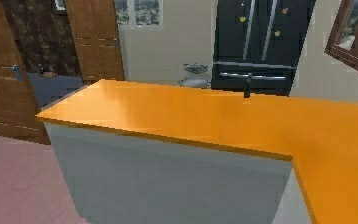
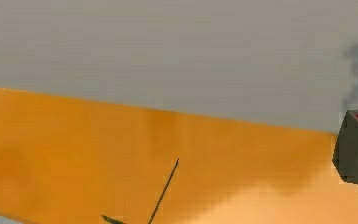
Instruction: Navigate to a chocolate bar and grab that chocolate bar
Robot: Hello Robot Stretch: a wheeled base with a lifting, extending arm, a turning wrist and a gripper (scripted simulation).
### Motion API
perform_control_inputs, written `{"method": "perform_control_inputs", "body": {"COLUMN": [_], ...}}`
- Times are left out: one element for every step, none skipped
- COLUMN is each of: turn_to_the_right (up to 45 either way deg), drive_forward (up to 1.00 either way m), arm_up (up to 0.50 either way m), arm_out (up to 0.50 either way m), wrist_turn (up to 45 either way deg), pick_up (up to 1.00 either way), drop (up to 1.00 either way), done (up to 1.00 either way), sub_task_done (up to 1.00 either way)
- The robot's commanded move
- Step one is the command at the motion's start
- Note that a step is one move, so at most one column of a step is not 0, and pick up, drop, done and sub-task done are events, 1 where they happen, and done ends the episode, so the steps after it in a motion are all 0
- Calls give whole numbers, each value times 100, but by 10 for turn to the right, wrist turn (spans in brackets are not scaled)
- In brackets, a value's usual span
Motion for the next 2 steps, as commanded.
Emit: {"method": "perform_control_inputs", "body": {"turn_to_the_right": [0,0], "drive_forward": [0,0], "arm_up": [50,38], "arm_out": [0,0], "wrist_turn": [0,0], "pick_up": [0,0], "drop": [0,0], "done": [0,0], "sub_task_done": [0,0]}}
